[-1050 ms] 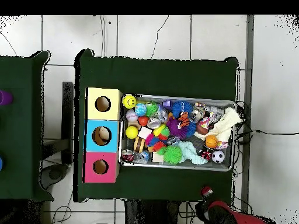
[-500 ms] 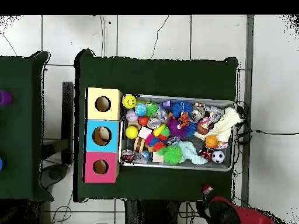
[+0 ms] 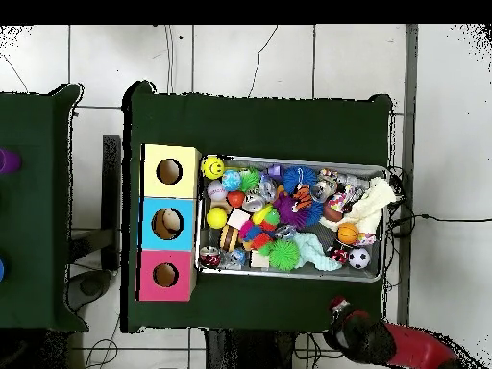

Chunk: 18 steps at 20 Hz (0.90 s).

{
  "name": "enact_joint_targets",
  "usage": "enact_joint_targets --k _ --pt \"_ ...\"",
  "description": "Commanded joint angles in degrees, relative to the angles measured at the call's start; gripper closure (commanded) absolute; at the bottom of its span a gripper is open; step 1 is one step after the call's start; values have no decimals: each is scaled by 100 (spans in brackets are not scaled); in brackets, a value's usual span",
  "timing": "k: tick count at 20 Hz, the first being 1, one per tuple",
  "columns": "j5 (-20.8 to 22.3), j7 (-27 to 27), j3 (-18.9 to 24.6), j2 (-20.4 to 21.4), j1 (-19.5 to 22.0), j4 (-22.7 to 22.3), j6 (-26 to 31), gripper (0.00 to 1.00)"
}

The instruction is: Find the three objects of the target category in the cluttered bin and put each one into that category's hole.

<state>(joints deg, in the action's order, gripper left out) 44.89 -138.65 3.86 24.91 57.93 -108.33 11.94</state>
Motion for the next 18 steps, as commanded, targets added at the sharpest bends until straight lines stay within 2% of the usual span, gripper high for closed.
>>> enact_joint_targets --k 1,11,18 --pt "-722 366 963 -105 -316 1063 971 100" --pt "-1648 508 894 1045 -655 656 2744 100" --pt "-1904 584 794 1383 -832 697 3489 100"
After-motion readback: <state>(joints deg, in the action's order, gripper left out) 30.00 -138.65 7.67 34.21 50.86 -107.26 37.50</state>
